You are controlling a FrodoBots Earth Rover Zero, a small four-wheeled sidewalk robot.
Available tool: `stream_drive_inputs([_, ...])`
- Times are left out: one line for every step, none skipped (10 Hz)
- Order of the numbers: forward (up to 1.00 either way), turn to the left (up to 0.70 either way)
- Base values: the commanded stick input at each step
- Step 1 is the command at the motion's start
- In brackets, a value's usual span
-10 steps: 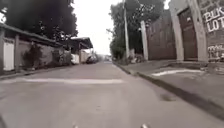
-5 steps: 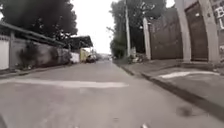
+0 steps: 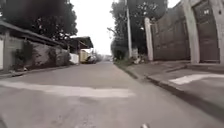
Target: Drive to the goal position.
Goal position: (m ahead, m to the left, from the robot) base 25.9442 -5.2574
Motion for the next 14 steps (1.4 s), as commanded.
stream_drive_inputs([1.0,-0.03])
stream_drive_inputs([1.0,-0.03])
stream_drive_inputs([1.0,-0.03])
stream_drive_inputs([1.0,-0.03])
stream_drive_inputs([1.0,-0.03])
stream_drive_inputs([1.0,-0.03])
stream_drive_inputs([1.0,-0.07])
stream_drive_inputs([1.0,-0.08])
stream_drive_inputs([1.0,-0.08])
stream_drive_inputs([1.0,-0.08])
stream_drive_inputs([1.0,-0.08])
stream_drive_inputs([1.0,-0.07])
stream_drive_inputs([1.0,-0.05])
stream_drive_inputs([1.0,-0.04])
